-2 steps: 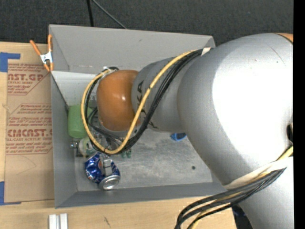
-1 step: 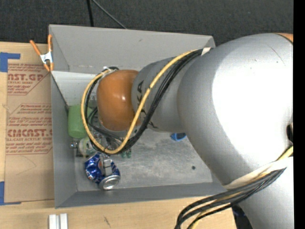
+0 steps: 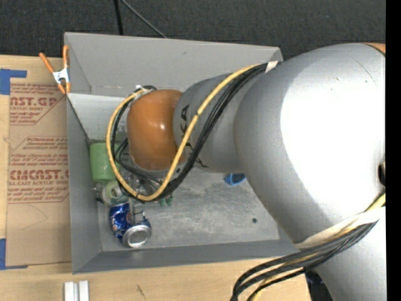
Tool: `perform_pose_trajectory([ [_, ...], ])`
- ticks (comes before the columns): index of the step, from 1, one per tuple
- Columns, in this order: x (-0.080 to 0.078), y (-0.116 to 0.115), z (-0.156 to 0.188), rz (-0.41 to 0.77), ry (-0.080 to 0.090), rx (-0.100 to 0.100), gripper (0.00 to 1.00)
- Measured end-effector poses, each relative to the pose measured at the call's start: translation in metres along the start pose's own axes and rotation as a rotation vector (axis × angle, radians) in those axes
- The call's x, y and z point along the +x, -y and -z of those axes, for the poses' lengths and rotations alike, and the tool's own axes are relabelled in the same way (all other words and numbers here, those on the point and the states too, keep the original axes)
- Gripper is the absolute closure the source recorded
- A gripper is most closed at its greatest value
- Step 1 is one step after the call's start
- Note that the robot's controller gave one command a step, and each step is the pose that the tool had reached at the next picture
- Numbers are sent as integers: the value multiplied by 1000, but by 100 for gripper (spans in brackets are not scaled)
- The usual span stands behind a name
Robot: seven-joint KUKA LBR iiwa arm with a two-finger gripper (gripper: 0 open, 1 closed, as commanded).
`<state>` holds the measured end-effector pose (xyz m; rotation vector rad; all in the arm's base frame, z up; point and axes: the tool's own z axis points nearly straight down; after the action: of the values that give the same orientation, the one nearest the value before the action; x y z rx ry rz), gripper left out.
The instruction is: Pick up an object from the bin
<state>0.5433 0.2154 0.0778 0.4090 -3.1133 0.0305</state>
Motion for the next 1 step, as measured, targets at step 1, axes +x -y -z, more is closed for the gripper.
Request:
perform_pose_trajectory([
  [1,-1,1,3,1,3,-17,100],
])
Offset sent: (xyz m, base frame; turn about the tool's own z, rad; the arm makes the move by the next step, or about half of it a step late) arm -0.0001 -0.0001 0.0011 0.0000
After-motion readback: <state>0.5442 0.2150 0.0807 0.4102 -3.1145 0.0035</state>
